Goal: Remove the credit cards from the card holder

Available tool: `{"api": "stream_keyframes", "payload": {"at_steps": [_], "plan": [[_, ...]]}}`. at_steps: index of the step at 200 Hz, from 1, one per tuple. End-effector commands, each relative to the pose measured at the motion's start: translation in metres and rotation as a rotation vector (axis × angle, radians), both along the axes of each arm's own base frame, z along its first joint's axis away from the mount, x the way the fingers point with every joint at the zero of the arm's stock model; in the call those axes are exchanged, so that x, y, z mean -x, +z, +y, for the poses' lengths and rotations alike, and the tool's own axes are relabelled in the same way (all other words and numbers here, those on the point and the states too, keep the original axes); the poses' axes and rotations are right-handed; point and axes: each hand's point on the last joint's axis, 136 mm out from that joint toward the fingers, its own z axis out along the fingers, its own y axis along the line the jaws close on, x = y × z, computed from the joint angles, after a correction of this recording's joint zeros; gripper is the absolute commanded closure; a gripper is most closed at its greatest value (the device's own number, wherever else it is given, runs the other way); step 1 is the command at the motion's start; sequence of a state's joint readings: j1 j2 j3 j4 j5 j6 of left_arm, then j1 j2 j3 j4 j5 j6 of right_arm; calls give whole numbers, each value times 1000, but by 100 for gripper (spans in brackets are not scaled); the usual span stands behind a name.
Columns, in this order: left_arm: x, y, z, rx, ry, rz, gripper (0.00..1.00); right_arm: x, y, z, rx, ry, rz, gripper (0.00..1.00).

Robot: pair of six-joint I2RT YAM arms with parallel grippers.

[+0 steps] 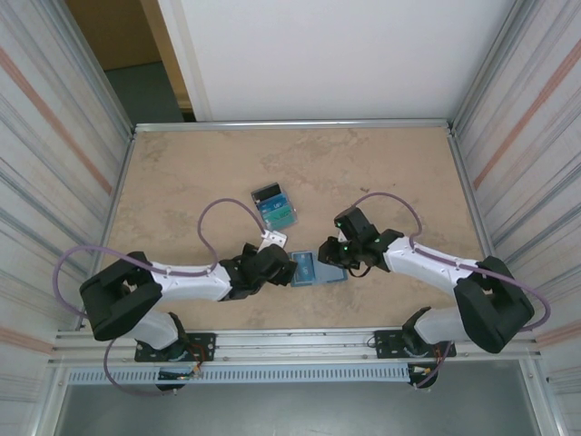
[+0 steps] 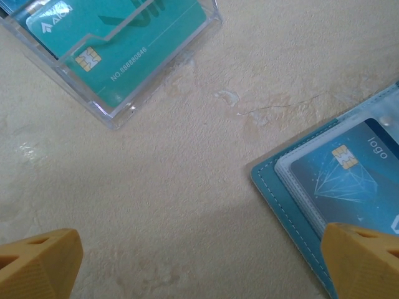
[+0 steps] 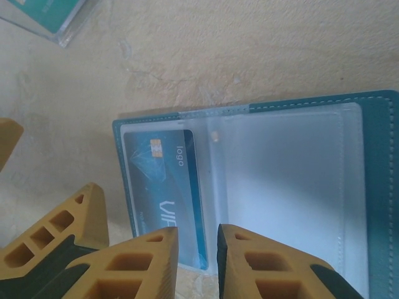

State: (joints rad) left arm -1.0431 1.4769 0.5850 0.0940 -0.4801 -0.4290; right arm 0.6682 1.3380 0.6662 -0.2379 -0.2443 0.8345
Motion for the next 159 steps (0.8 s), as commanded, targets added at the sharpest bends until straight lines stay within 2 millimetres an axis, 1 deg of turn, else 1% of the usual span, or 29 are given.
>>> {"api": "stream_keyframes", "payload": {"at_steps": [1, 33, 66, 105, 159], "plan": [[-5, 5, -10, 39, 24, -7, 1, 2, -2, 13, -50, 21, 23, 76], [-5, 0, -14, 36, 22, 7, 1, 4, -12, 16, -48, 35, 51, 77], [-3, -5, -10, 8, 23, 23, 1, 5, -21, 17, -46, 40, 72, 77], [0, -12, -7, -22, 19, 46, 1, 7, -27, 20, -60, 48, 92, 77], [2, -21, -6, -69, 12, 74, 1, 8, -36, 20, -59, 40, 115, 78]]}}
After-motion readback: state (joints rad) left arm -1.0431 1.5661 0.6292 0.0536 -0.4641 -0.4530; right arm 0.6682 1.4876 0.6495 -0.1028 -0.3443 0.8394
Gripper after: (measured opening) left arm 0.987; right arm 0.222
